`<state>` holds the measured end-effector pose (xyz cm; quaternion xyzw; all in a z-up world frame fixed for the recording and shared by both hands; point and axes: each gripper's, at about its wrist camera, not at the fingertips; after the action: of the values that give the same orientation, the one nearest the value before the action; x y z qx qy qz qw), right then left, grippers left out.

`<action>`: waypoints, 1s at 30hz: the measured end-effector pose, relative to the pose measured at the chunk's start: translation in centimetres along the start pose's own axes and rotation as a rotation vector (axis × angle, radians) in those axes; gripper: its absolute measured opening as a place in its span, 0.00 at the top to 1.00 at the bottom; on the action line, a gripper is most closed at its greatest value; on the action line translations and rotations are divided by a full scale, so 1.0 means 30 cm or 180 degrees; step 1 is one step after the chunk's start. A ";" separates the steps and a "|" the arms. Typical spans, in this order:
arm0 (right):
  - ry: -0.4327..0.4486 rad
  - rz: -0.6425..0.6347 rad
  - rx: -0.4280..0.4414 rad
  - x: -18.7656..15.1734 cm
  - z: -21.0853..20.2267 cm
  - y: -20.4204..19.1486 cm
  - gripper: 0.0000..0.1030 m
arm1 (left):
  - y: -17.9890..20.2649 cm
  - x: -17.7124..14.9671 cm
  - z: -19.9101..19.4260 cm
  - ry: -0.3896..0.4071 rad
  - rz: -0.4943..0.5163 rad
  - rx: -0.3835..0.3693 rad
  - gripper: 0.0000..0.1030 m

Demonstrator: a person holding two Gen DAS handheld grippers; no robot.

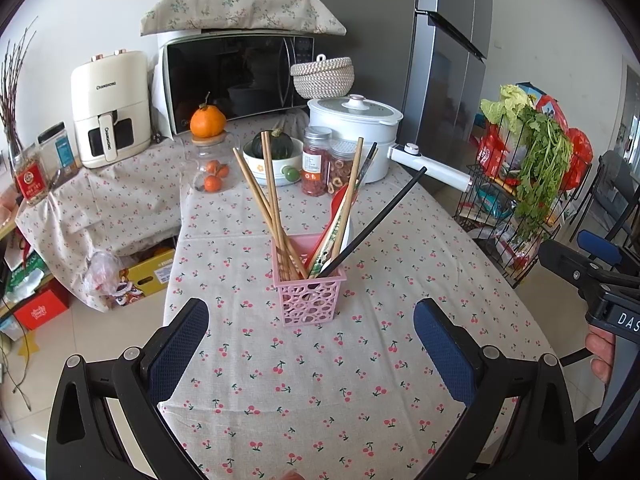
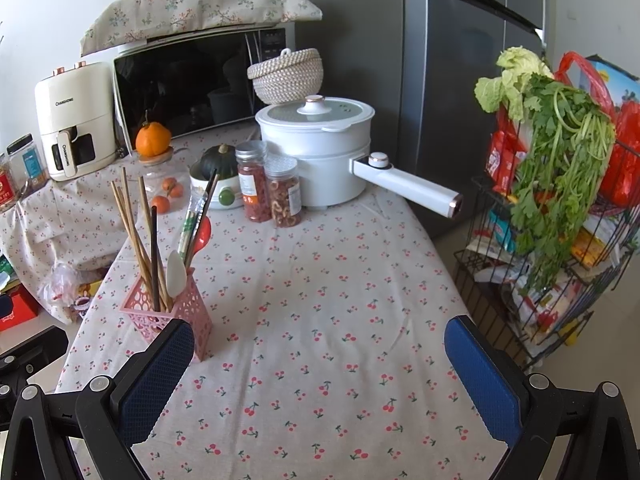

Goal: Organize utensils

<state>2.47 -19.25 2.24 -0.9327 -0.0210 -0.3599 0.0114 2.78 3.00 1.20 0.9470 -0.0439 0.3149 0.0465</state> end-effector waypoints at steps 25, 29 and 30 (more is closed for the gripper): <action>-0.0029 0.0034 0.0007 -0.007 0.010 -0.002 0.00 | 0.013 -0.011 -0.001 0.0001 0.0017 0.0009 0.00; -0.0038 0.0038 0.0007 -0.008 0.013 -0.002 0.00 | 0.008 -0.008 -0.006 0.0005 0.0020 0.0024 0.00; -0.0044 0.0037 0.0006 -0.009 0.014 -0.002 0.00 | 0.003 -0.006 -0.008 0.0007 0.0020 0.0028 0.00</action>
<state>2.55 -19.18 1.75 -0.9353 -0.0159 -0.3533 0.0142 2.49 2.94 1.27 0.9467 -0.0454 0.3163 0.0415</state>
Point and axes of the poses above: each gripper's, at about its wrist camera, not at the fingertips, and z roughly the way its jaws point, y to its right, x to its top, and after that the axes turned 12 degrees about -y, right-handed
